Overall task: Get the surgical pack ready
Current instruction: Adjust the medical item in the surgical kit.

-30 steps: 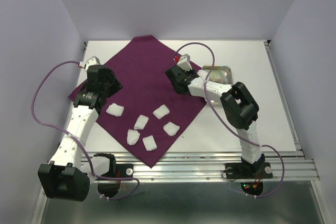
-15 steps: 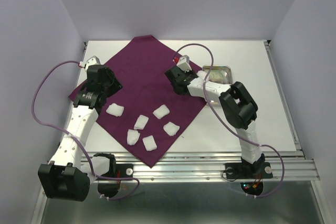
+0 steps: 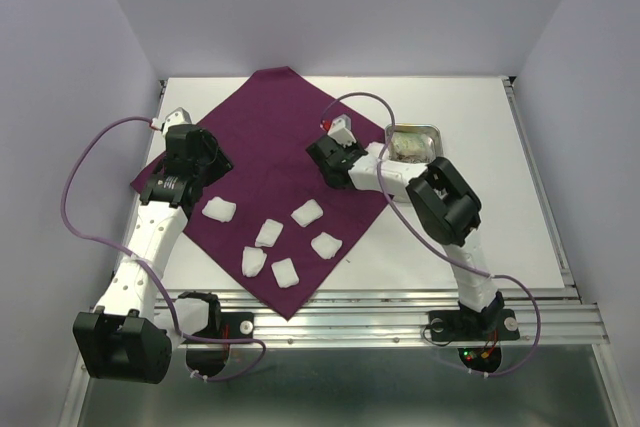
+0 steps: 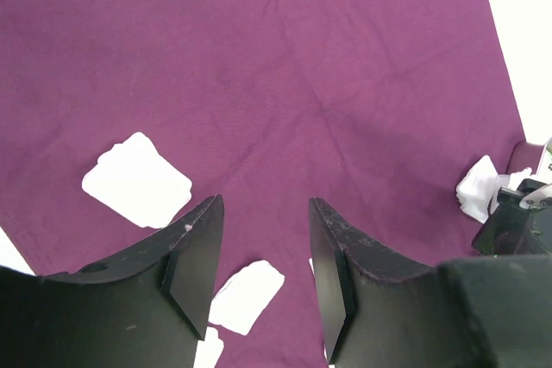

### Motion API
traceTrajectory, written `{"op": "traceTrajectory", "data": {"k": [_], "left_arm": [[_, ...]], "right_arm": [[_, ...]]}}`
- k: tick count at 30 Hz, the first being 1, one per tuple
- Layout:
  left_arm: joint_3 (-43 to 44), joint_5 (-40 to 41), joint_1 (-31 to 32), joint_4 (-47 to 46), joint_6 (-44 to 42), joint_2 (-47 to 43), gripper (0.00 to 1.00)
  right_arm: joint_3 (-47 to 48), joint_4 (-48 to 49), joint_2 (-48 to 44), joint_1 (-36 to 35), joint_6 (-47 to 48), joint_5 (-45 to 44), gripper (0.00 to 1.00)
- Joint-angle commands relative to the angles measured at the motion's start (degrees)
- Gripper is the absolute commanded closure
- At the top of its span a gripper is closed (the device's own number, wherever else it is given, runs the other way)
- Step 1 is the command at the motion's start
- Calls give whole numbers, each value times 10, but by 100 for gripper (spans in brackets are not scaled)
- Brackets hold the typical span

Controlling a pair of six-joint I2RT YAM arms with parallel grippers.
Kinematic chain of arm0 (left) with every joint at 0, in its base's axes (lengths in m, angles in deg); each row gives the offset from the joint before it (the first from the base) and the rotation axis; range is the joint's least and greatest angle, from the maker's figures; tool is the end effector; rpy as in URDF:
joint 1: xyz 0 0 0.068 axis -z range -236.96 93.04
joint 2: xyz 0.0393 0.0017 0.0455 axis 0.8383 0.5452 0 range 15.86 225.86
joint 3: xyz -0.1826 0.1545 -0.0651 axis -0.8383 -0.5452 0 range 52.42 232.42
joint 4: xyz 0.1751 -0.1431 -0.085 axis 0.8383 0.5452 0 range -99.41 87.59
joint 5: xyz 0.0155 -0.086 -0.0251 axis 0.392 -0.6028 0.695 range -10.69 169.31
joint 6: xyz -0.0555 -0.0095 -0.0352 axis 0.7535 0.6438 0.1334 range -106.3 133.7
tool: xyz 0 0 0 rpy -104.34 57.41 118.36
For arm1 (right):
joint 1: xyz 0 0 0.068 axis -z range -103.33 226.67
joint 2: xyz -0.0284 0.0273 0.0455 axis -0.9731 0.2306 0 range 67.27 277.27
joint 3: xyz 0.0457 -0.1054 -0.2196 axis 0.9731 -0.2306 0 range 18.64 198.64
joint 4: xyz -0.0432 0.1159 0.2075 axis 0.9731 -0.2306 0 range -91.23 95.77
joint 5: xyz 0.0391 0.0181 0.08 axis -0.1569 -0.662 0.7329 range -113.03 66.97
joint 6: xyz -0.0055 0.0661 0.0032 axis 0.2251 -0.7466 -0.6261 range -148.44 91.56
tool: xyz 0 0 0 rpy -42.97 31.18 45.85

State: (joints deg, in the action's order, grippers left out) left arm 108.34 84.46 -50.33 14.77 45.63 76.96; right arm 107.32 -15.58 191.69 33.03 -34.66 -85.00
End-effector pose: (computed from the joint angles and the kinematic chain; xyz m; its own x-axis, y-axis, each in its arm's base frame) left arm 0.2422 -0.0234 0.2996 -0.4331 -0.4799 -0.7630 -0.2260 0.8772 -0.4235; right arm 0.3394 0.2596 0.1451 -0.6015 -0.5032 -0.6205 0.0885 0.7300 -0.6777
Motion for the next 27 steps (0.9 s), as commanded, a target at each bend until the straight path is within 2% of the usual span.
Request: {"op": "traceTrajectory", "data": {"k": [1,18,20,21,23,27], "left_arm": [[-6,0,-5,-19,-12,-6,45],[-5,-2,-7,-18,-13,-5,45],[-4,-2,-7,-17,-14,-5,45],[-4,-2,-7,-15,-14,-5,45],[-4,-3,-7,-16,-15,-5,45],[-3,-5,-8,-16,-16,-5,45]], "right_arm": [[24,24,3,-14,-7,-3,99],[47,19,35,-20,-7,13,99],[51,19,38,-20,-7,15,92],[53,19,39,-20,-7,16,82],[57,17,38,-20,-8,19,70],[68,14,32,-20,-3,19,66]]}}
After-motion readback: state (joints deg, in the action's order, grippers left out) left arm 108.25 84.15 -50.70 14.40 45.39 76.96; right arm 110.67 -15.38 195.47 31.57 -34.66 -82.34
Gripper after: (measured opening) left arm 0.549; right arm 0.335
